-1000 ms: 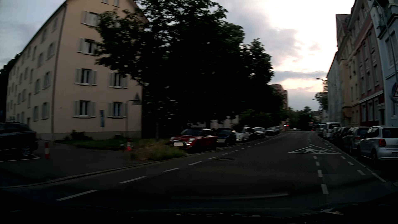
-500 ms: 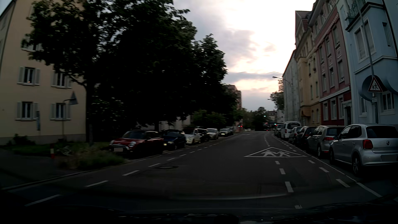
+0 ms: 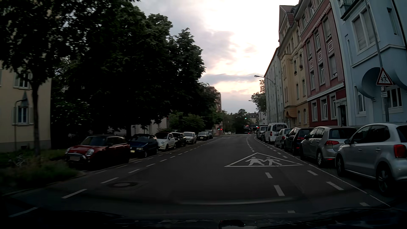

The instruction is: Follow the waypoints while adhering to traffic rules and regulations

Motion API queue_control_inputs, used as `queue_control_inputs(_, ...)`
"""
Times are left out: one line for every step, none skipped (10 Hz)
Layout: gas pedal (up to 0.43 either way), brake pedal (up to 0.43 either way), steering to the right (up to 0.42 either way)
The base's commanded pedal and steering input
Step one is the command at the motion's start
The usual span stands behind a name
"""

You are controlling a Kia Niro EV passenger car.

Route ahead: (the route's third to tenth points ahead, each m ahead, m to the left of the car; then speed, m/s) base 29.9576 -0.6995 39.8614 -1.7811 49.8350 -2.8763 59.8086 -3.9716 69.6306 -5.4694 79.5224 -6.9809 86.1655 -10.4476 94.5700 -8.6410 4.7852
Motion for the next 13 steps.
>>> queue_control_inputs(0.197,0.000,0.102)
queue_control_inputs(0.197,0.000,0.084)
queue_control_inputs(0.197,0.000,0.068)
queue_control_inputs(0.197,0.000,0.054)
queue_control_inputs(0.197,0.000,0.050)
queue_control_inputs(0.197,0.000,0.050)
queue_control_inputs(0.197,0.000,0.049)
queue_control_inputs(0.197,0.000,0.043)
queue_control_inputs(0.197,0.000,0.030)
queue_control_inputs(0.197,0.000,0.014)
queue_control_inputs(0.197,0.000,0.011)
queue_control_inputs(0.197,0.000,0.015)
queue_control_inputs(0.189,0.000,0.017)
